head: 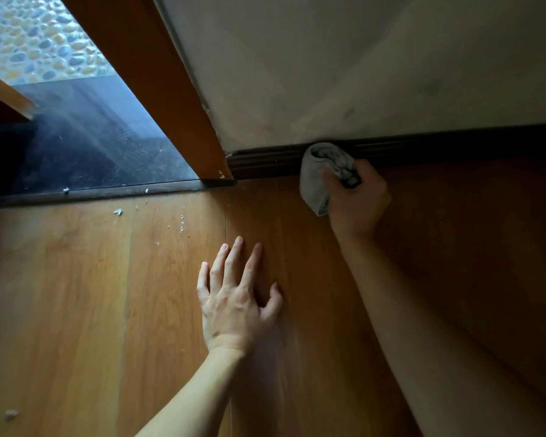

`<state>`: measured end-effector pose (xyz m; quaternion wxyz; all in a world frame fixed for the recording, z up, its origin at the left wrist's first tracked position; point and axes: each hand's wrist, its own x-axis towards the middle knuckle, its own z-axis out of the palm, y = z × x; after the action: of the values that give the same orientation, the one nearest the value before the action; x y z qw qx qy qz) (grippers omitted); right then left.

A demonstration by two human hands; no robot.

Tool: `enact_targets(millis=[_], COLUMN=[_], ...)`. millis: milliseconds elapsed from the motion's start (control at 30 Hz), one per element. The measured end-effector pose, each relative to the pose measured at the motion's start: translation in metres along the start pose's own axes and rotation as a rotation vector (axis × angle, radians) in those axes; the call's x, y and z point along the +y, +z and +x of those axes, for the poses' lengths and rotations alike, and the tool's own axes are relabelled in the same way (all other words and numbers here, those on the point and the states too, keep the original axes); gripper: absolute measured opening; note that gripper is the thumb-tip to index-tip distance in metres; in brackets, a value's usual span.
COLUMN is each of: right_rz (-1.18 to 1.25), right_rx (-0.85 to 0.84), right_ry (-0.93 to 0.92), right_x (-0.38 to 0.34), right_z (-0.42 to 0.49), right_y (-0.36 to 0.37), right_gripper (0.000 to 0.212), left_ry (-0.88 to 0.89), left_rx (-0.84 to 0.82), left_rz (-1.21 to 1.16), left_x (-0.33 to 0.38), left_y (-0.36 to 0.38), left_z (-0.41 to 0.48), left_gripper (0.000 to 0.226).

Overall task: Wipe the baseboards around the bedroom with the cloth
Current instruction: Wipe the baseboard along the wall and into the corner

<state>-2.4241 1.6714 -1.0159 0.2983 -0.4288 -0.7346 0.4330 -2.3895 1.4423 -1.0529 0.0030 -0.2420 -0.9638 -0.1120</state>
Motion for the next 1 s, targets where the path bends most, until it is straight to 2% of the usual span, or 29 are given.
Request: enact_targets(millis=[267, 467, 733, 900, 1000], right_rz=[-0.041, -0.059, -0.072, 0.03, 0.123], right_rx=[-0.074, 0.055, 0.03, 0.123, 0.215], right_ry=[-0.06, 0.022, 0.035, 0.203, 0.312], right_x=[0.008, 0.029, 0.029, 0.021, 0.013], right_z=[0.015, 0.04, 0.036, 0.028, 0.015], right_y=[-0.013, -0.05, -0.057, -0.036, -0.014], right_gripper=[0.022, 0.023, 0.033, 0.028, 0.035], left_ry=[-0.012, -0.011, -0.026, -0.033, -0.029], left_rx=[0.008, 0.029, 0.015, 0.013, 0.023], left_rz=[-0.01, -0.013, -0.04, -0.044, -0.063], left_x=[0.001, 0.0, 0.004, 0.004, 0.003], left_y=[-0.001, 0.0, -0.002, -0.002, -0.002], left_z=[0.001, 0.001, 0.001, 0.001, 0.0], left_gripper=[0.067, 0.068, 0.068, 0.068, 0.067])
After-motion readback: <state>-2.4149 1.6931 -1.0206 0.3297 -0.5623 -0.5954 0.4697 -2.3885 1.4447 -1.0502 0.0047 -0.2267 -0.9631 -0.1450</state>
